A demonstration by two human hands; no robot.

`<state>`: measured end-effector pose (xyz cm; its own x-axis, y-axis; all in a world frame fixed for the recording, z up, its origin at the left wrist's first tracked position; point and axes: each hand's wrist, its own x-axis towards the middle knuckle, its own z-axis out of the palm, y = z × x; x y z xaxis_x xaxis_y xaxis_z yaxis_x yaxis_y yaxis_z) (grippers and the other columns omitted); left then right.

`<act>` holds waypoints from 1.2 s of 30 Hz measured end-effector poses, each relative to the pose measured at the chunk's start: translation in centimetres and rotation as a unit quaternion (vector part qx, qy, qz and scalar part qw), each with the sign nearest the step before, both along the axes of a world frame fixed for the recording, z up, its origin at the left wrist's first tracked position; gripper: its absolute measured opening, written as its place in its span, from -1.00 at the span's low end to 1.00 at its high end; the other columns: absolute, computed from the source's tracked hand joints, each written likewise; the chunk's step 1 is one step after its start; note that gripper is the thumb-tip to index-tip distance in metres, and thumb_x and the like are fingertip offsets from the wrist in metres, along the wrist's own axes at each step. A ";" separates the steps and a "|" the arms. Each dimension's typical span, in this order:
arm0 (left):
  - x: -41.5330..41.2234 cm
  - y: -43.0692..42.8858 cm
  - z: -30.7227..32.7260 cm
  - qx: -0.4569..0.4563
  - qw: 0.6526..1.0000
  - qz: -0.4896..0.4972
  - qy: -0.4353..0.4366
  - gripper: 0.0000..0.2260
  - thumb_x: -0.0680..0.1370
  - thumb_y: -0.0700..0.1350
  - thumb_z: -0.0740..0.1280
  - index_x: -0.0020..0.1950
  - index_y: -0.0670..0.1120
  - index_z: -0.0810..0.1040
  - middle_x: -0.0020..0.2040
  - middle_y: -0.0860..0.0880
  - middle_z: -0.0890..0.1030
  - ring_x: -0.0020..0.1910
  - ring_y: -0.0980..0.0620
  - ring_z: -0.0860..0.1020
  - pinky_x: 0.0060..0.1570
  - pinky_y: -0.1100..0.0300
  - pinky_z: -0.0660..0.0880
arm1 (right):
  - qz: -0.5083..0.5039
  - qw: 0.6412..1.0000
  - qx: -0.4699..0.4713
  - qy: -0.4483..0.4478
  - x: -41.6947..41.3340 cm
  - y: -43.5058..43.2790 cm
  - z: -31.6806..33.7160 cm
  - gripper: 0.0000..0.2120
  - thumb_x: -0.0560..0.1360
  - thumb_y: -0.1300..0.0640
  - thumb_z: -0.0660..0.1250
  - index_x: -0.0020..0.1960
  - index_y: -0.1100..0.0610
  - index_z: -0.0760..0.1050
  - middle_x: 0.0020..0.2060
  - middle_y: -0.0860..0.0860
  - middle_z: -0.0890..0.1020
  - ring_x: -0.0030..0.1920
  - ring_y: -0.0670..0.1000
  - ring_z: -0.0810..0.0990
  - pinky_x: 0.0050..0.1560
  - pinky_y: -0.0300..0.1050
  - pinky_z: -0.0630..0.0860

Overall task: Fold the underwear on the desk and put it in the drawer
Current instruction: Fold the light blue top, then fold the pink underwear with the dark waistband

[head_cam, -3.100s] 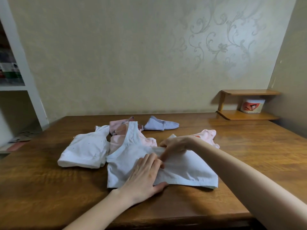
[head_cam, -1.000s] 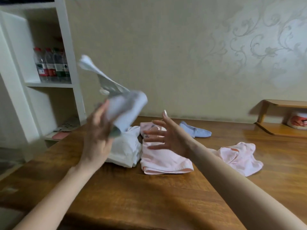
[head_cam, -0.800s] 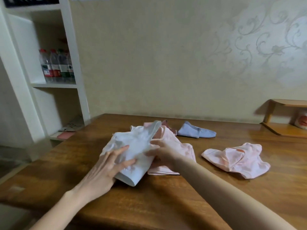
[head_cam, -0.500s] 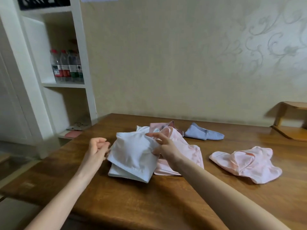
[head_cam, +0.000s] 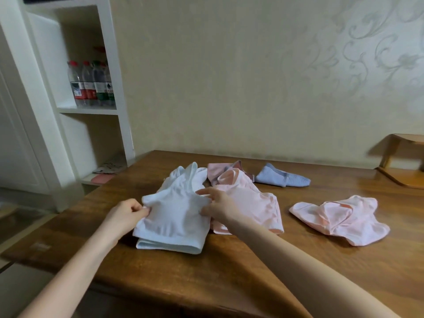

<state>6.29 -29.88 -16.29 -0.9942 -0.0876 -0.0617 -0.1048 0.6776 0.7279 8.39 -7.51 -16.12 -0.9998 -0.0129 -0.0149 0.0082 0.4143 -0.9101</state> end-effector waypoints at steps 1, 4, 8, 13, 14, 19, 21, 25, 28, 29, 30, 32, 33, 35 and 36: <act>0.0 0.1 0.2 0.016 1.000 0.005 -0.001 -0.77 0.53 -0.03 0.30 -0.12 -0.20 0.53 -0.17 -0.15 0.56 -0.22 -0.05 0.48 -0.27 0.14 0.34 | -0.007 1.000 0.016 0.023 -0.1 0.2 0.0 -0.53 0.44 0.35 0.29 0.31 0.08 0.44 0.23 0.06 0.48 0.14 0.03 0.48 0.05 -0.12 0.55; -0.1 0.6 0.8 0.010 1.000 -0.021 0.002 -0.84 0.50 -0.10 0.33 -0.19 -0.18 0.48 -0.23 -0.13 0.49 -0.25 -0.02 0.42 -0.29 0.15 0.29 | -0.013 0.995 0.060 0.080 -0.3 1.0 0.2 -0.60 0.45 0.29 0.31 0.27 0.12 0.47 0.21 0.06 0.53 0.17 0.04 0.52 0.13 -0.06 0.56; -0.4 0.9 0.3 -0.042 0.998 -0.054 -0.011 -0.88 0.45 -0.17 0.38 -0.19 -0.21 0.51 -0.22 -0.13 0.53 -0.24 -0.04 0.46 -0.27 0.12 0.36 | 0.008 0.990 0.097 0.105 -0.4 3.0 0.6 -0.70 0.47 0.28 0.34 0.19 0.16 0.53 0.10 0.08 0.58 0.02 -0.01 0.57 -0.11 -0.25 0.60; -0.7 1.6 -0.2 -0.168 0.985 -0.029 0.025 -0.90 0.48 -0.13 0.34 -0.15 -0.15 0.50 -0.08 -0.09 0.47 -0.21 -0.02 0.47 -0.25 0.13 0.40 | 0.004 0.989 0.049 0.140 -0.2 5.0 1.5 -0.81 0.49 0.33 0.32 0.08 0.25 0.59 -0.10 0.04 0.62 -0.13 0.02 0.64 -0.13 -0.12 0.65; -0.7 1.8 -0.1 -0.167 0.985 -0.023 0.028 -0.91 0.49 -0.14 0.32 -0.15 -0.15 0.48 -0.09 -0.10 0.48 -0.22 -0.02 0.46 -0.28 0.15 0.37 | -0.010 0.987 0.033 0.159 -0.4 5.5 1.9 -0.83 0.49 0.35 0.31 0.05 0.27 0.61 -0.13 0.05 0.64 -0.15 0.06 0.65 -0.17 -0.10 0.65; -1.0 2.3 0.1 -0.061 0.989 0.028 0.128 -0.91 0.52 -0.18 0.32 -0.16 -0.15 0.44 -0.20 -0.11 0.51 -0.27 -0.02 0.45 -0.37 0.17 0.33 | -0.201 0.948 0.029 0.245 -3.9 9.1 2.4 -0.84 0.44 0.34 0.28 -0.13 0.21 0.63 -0.18 0.06 0.68 -0.13 0.07 0.63 -0.11 -0.11 0.56; -1.1 2.3 0.2 -0.076 0.991 0.020 0.110 -0.93 0.52 -0.18 0.30 -0.04 -0.12 0.44 -0.12 -0.08 0.52 -0.22 0.01 0.48 -0.34 0.18 0.38 | -0.243 0.946 0.068 0.205 -5.4 10.7 2.2 -0.88 0.46 0.29 0.30 -0.09 0.25 0.61 -0.11 0.14 0.69 -0.04 0.14 0.62 -0.03 -0.06 0.50; -0.5 2.5 0.6 -0.110 0.977 0.017 0.184 -0.66 0.53 -0.22 0.28 0.29 -0.10 0.34 0.25 -0.08 0.45 0.14 0.01 0.49 0.00 0.16 0.48 | -0.121 0.968 0.196 0.099 -7.4 12.7 0.3 -0.67 0.53 0.29 0.21 0.28 0.19 0.46 0.19 0.12 0.59 0.22 0.13 0.53 0.09 -0.16 0.39; 1.0 5.4 2.3 -0.042 0.937 -0.065 0.340 -0.77 0.53 -0.24 0.27 0.16 -0.05 0.45 0.16 0.02 0.50 0.10 0.11 0.50 0.00 0.29 0.45 | -0.037 0.964 0.257 0.062 -8.6 12.7 -1.1 -0.55 0.53 0.29 0.15 0.42 0.12 0.31 0.23 0.16 0.55 0.23 0.18 0.50 0.17 -0.14 0.37; 1.4 6.7 2.6 -0.037 0.928 -0.135 0.345 -0.83 0.54 -0.22 0.27 0.09 -0.01 0.48 0.09 0.09 0.52 0.04 0.18 0.50 -0.02 0.31 0.47 | -0.036 0.959 0.276 0.055 -8.9 12.6 -1.3 -0.52 0.52 0.32 0.13 0.43 0.12 0.30 0.21 0.19 0.56 0.21 0.21 0.51 0.19 -0.07 0.38; 1.6 8.0 2.7 -0.048 0.919 -0.208 0.332 -0.85 0.55 -0.19 0.27 0.04 0.03 0.50 0.05 0.14 0.53 0.03 0.22 0.48 0.00 0.29 0.48 | -0.043 0.953 0.297 0.050 -9.1 12.5 -1.4 -0.53 0.50 0.34 0.13 0.40 0.14 0.33 0.20 0.21 0.56 0.19 0.23 0.51 0.19 -0.02 0.40; 1.7 10.5 2.1 -0.098 0.891 -0.325 0.302 -0.86 0.54 -0.13 0.27 0.04 0.07 0.53 0.07 0.17 0.52 0.11 0.21 0.44 0.13 0.22 0.43 | -0.053 0.939 0.337 0.048 -9.3 12.6 -1.6 -0.69 0.47 0.36 0.14 0.14 0.17 0.48 0.13 0.25 0.58 0.16 0.26 0.52 0.08 -0.01 0.42; 1.6 11.5 1.7 -0.119 0.875 -0.361 0.300 -0.85 0.54 -0.10 0.28 0.07 0.08 0.54 0.11 0.15 0.51 0.16 0.18 0.40 0.16 0.22 0.38 | -0.064 0.932 0.353 0.057 -9.3 12.7 -1.7 -0.79 0.45 0.36 0.14 -0.06 0.13 0.48 0.07 0.27 0.59 0.12 0.26 0.54 -0.02 -0.04 0.40; 1.3 13.2 1.1 -0.140 0.859 -0.397 0.291 -0.80 0.53 -0.06 0.28 0.13 0.09 0.53 0.18 0.13 0.46 0.26 0.15 0.32 0.22 0.21 0.29 | -0.125 0.927 0.339 0.102 -9.2 13.5 -1.7 -0.85 0.43 0.33 0.17 -0.22 0.15 0.45 -0.05 0.27 0.61 0.02 0.26 0.55 -0.14 -0.08 0.36; 1.2 13.8 0.9 -0.152 0.855 -0.408 0.281 -0.78 0.53 -0.05 0.28 0.16 0.10 0.52 0.21 0.12 0.44 0.32 0.15 0.27 0.26 0.19 0.27 | -0.166 0.925 0.314 0.135 -9.0 14.1 -1.3 -0.87 0.42 0.32 0.19 -0.17 0.22 0.51 -0.08 0.25 0.60 0.01 0.26 0.54 -0.13 -0.06 0.39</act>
